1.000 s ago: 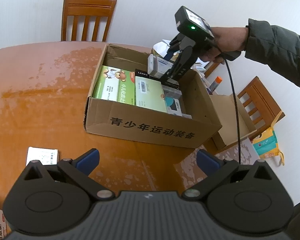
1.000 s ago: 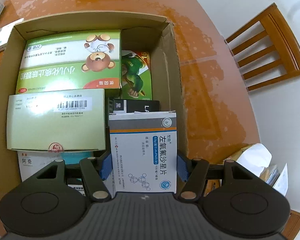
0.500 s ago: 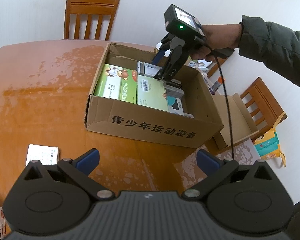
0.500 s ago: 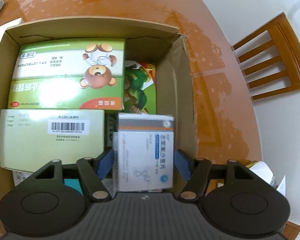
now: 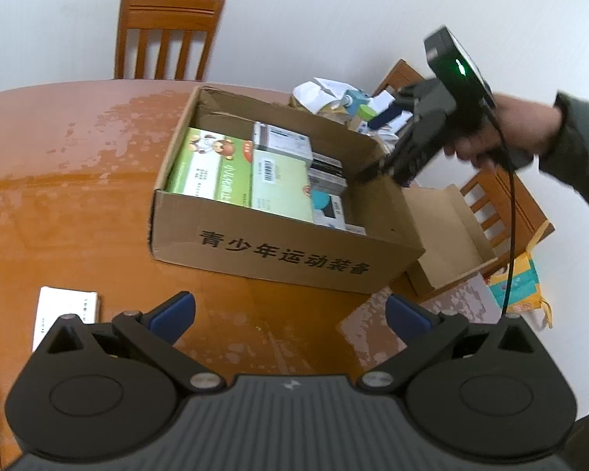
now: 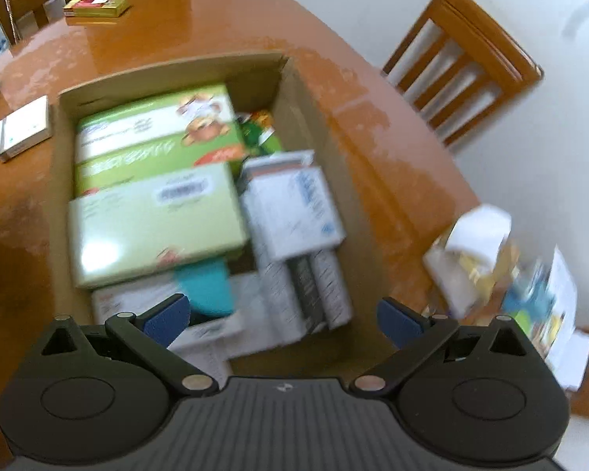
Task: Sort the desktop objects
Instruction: 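Move the right gripper over the boxes packed inside the cardboard box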
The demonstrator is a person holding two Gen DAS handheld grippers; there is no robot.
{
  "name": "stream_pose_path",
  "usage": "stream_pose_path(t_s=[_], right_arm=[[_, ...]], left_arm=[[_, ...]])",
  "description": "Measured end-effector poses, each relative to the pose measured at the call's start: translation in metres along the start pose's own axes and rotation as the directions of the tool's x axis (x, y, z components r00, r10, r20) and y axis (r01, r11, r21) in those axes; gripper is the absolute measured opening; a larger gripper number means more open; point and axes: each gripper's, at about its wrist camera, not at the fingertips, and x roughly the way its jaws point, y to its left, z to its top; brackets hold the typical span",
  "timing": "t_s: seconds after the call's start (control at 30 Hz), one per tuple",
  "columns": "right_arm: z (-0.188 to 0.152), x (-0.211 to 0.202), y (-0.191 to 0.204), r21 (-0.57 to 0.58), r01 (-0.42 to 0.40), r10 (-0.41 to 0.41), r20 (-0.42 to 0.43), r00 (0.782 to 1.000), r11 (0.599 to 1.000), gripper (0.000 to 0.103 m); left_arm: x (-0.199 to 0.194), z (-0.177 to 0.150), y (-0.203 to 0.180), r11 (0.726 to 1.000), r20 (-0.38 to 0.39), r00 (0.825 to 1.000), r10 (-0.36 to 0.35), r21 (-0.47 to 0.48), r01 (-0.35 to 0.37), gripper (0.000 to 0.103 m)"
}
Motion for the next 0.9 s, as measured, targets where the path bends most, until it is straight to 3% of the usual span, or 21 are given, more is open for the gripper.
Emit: stream_pose_path(t_s=[0.17,0.33,0.47,0.57,0.77,0.9], right_arm=[[-0.015,0.008,0.029,-0.102,-0.058,0.058,-0.002,0.998,0.993,0.103],[-0.008,0.028,0.037,-0.144,-0.090,0.092,0.003,0.996,0.985,0.103],[-0.002,0.044,0.040,-0.241,-0.139,0.133,-0.042,0.990,0.961,0.103],[0.001,0.055,0.037,-0.245,-0.178,0.165,-0.073,0.984,0.953,0.103],[0.002,0.059,0.035,-0.247,-0.199,0.191,-0.056,0.980,0.948,0.103],[-0.001,0.057,0.032,-0.249,-0.161,0.154,-0.048,0.987,0.955,0.103]], left_arm=[[0.003,-0.002,-0.012,0.999,-0.022,1.000,-0.009,0.043,0.010,0.103],[0.006,-0.005,-0.024,0.998,-0.037,0.999,-0.010,0.063,0.012,0.103],[0.007,-0.007,-0.028,0.998,-0.041,0.999,-0.003,0.069,0.006,0.103],[0.008,-0.008,-0.029,0.998,-0.043,0.999,0.005,0.057,-0.003,0.103],[0.011,-0.009,-0.032,0.999,-0.041,0.999,0.017,0.039,-0.015,0.103],[0.012,-0.008,-0.033,0.999,-0.035,0.999,0.023,0.033,-0.022,0.103]])
